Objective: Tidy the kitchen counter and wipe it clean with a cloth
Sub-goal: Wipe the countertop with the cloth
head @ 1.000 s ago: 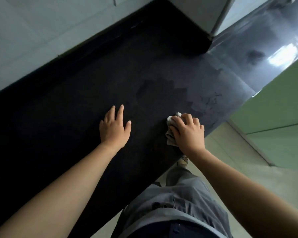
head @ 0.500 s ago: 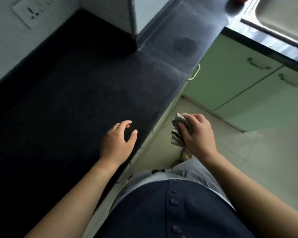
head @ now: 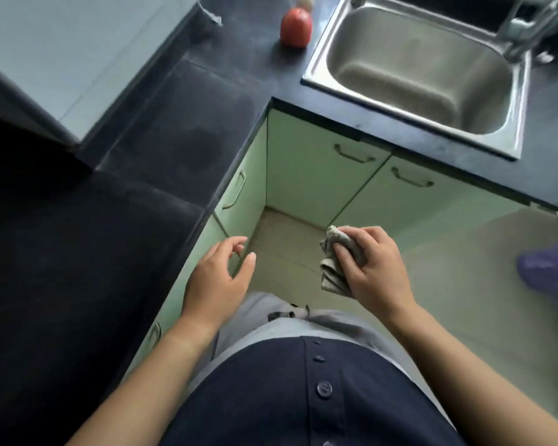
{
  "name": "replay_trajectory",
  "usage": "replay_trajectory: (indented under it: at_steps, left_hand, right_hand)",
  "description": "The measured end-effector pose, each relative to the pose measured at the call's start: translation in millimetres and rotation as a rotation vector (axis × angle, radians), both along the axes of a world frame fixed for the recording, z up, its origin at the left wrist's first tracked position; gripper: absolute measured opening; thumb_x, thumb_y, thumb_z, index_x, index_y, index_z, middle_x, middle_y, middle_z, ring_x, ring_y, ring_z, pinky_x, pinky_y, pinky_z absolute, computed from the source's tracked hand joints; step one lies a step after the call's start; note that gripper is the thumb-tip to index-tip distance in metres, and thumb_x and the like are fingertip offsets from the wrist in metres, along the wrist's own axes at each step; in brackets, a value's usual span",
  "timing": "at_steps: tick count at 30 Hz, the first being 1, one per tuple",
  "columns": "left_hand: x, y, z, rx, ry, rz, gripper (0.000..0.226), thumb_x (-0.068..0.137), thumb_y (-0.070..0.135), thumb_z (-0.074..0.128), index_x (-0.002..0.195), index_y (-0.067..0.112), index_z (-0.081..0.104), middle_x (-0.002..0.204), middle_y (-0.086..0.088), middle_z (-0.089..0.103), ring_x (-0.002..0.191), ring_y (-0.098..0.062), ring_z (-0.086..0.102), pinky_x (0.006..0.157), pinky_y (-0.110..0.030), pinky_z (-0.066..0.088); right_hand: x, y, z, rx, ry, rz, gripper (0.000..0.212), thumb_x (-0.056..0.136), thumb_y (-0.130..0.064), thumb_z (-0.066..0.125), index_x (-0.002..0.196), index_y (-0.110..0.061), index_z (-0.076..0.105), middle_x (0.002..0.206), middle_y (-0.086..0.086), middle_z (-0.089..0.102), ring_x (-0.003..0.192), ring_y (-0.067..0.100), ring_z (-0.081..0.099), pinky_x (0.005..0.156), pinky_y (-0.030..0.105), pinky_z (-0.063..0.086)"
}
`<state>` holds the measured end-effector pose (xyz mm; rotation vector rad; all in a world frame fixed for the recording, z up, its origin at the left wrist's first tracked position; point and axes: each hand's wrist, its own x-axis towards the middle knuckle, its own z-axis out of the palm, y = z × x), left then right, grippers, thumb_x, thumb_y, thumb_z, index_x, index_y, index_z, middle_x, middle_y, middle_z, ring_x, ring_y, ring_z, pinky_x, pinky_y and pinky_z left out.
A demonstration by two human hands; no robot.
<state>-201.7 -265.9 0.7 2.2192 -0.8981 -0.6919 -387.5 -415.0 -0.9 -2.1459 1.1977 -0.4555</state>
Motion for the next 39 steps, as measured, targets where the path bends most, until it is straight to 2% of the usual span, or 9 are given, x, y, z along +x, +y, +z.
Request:
replay_trajectory:
  at_steps: [2, 6, 11, 15, 19, 24, 30, 33, 39]
  left_hand:
    - [6, -8, 1, 0.030, 0.000, 0.000, 0.031, 0.089, 0.034, 0.052, 0.118, 0.025, 0.056, 0.106, 0.013, 0.056, 0.106, -0.009, 0.053, 0.082, -0.025, 0.039]
    - [41, -30, -2, 0.059, -0.011, 0.088, 0.029, 0.089, 0.030, 0.054, 0.116, 0.023, 0.058, 0.105, 0.010, 0.057, 0.105, -0.012, 0.054, 0.084, -0.026, 0.040]
    - [100, -55, -6, 0.060, -0.077, 0.210, 0.032, 0.089, 0.031, 0.054, 0.119, 0.020, 0.058, 0.114, 0.005, 0.059, 0.107, -0.015, 0.054, 0.089, -0.029, 0.042]
    - [146, -67, -8, 0.125, -0.148, 0.280, 0.047, 0.084, 0.047, 0.043, 0.118, 0.018, 0.059, 0.116, -0.001, 0.061, 0.108, -0.022, 0.055, 0.091, -0.036, 0.045]
    - [173, -63, -18, 0.325, -0.208, 0.287, 0.045, 0.087, 0.045, 0.045, 0.123, 0.021, 0.055, 0.128, 0.000, 0.056, 0.113, -0.025, 0.052, 0.092, -0.039, 0.045]
    - [184, -58, -32, 0.525, -0.208, 0.411, 0.047, 0.091, 0.043, 0.045, 0.134, 0.024, 0.044, 0.146, 0.001, 0.037, 0.131, -0.024, 0.035, 0.098, -0.041, 0.039]
    - [172, -69, -47, 0.625, -0.188, 0.467, 0.056, 0.091, 0.045, 0.042, 0.142, 0.023, 0.032, 0.151, -0.003, 0.026, 0.136, -0.024, 0.027, 0.101, -0.040, 0.038]
    - [169, -73, -48, 0.637, -0.187, 0.498, 0.056, 0.092, 0.044, 0.040, 0.142, 0.023, 0.031, 0.152, -0.003, 0.025, 0.137, -0.023, 0.026, 0.103, -0.040, 0.037]
    - [162, -76, -49, 0.689, -0.146, 0.502, 0.058, 0.093, 0.043, 0.038, 0.146, 0.025, 0.022, 0.156, 0.000, 0.016, 0.142, -0.021, 0.017, 0.110, -0.045, 0.028]
  right_hand:
    - [2, -12, 1, 0.019, 0.005, 0.006, 0.025, 0.084, -0.039, 0.055, 0.105, -0.031, 0.065, 0.095, -0.004, 0.059, 0.090, 0.021, 0.058, 0.085, 0.039, 0.048]
    - [48, -51, 0, 0.060, 0.000, 0.060, 0.017, 0.084, -0.028, 0.063, 0.101, -0.029, 0.067, 0.095, -0.005, 0.060, 0.090, 0.017, 0.059, 0.083, 0.026, 0.042]
    - [137, -97, 13, 0.005, -0.003, 0.266, 0.021, 0.083, -0.029, 0.066, 0.103, -0.025, 0.067, 0.097, -0.005, 0.064, 0.089, 0.012, 0.059, 0.078, 0.020, 0.041]
    - [213, -129, 20, -0.060, 0.006, 0.473, 0.024, 0.082, -0.030, 0.067, 0.105, -0.022, 0.066, 0.099, -0.002, 0.064, 0.090, 0.018, 0.060, 0.079, 0.024, 0.043]
    - [277, -143, 10, -0.074, 0.017, 0.624, 0.026, 0.083, -0.036, 0.062, 0.106, -0.024, 0.065, 0.101, 0.000, 0.064, 0.092, 0.024, 0.060, 0.081, 0.034, 0.048]
    - [339, -139, -4, -0.062, 0.062, 0.820, 0.027, 0.084, -0.037, 0.061, 0.109, -0.027, 0.063, 0.103, 0.001, 0.061, 0.091, 0.029, 0.055, 0.080, 0.042, 0.047]
    - [394, -127, -19, -0.111, 0.067, 1.067, 0.030, 0.086, -0.039, 0.059, 0.113, -0.026, 0.061, 0.109, 0.001, 0.060, 0.094, 0.028, 0.053, 0.075, 0.040, 0.045]
    - [408, -120, -29, -0.147, 0.066, 1.177, 0.031, 0.088, -0.039, 0.057, 0.116, -0.025, 0.058, 0.112, 0.001, 0.059, 0.098, 0.028, 0.052, 0.073, 0.037, 0.038]
    - [412, -137, -48, -0.245, 0.333, 1.361, 0.044, 0.091, -0.044, 0.048, 0.131, -0.028, 0.041, 0.132, 0.002, 0.043, 0.116, 0.028, 0.041, 0.087, 0.043, 0.033]
